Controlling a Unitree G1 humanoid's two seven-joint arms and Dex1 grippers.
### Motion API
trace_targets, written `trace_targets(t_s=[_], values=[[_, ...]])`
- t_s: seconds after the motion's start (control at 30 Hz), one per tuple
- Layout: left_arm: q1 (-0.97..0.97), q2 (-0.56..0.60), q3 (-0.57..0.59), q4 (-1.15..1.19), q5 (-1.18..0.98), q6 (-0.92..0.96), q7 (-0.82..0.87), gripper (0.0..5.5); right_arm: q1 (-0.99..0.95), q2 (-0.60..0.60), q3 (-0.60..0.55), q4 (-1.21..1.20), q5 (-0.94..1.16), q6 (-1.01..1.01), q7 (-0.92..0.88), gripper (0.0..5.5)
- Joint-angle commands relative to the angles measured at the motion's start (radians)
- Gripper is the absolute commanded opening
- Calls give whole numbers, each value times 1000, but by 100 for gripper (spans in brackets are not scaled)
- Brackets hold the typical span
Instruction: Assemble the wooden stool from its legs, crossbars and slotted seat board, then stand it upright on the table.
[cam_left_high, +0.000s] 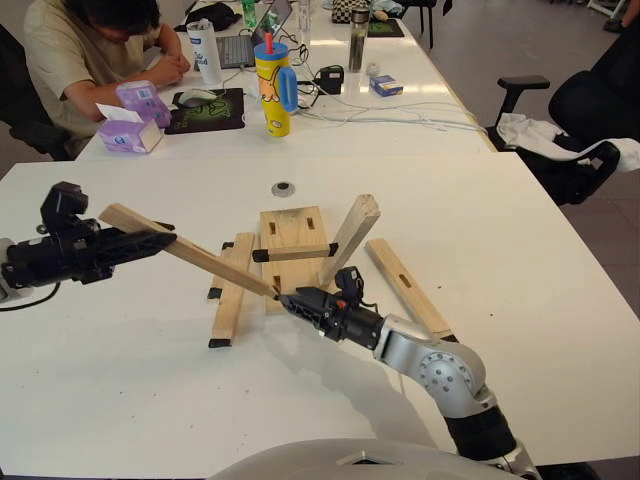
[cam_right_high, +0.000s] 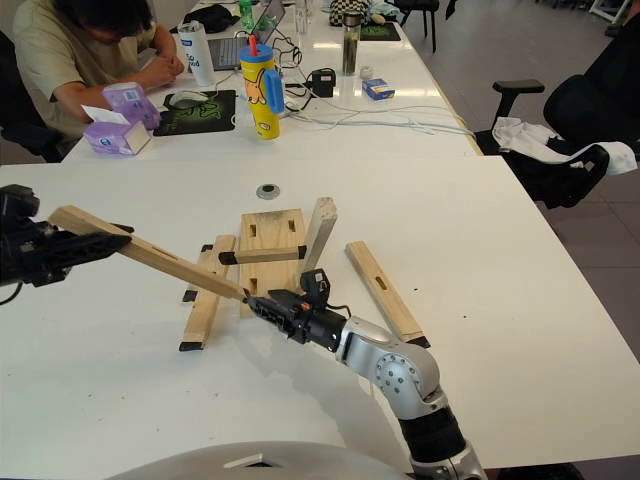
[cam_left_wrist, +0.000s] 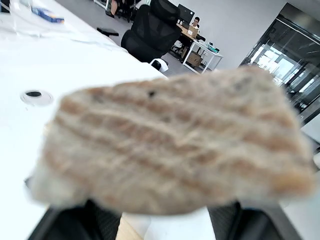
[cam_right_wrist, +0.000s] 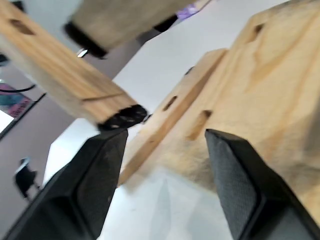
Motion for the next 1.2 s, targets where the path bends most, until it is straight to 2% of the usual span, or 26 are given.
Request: trace_targets(t_s=[0.03,0.23,0.33,0.47,0.77,0.9,1.07,1.2], values=[[-75,-19,-28,14,70,-46,-9,201,-9,-30,14,38,-120,-31,-7,287],[-89,-109,-16,-111,90,-69,91,201,-27,-107,6,43,-188,-18,81,287],[-58,-135,-56,-186,140,-107,108,201,-18,-101,25,44,-214,-15,92,287],[-71,-165,-116,-167,227,-181,97,201,7,-90,66,64,-274,-29,84,287],[-116,-165,-214,-106,340,-251,22,201,29,-91,103,79,-340,-30,102,287],[-184,-130,-268,-106,409,-281,-14,201,33,-91,112,89,-368,-16,103,287],[-310,-122,-361,-160,430,-222,-82,201,33,-91,120,86,-386,6,101,287],[-261,-157,-435,-294,437,-172,-58,201,24,-99,140,99,-406,40,105,287]])
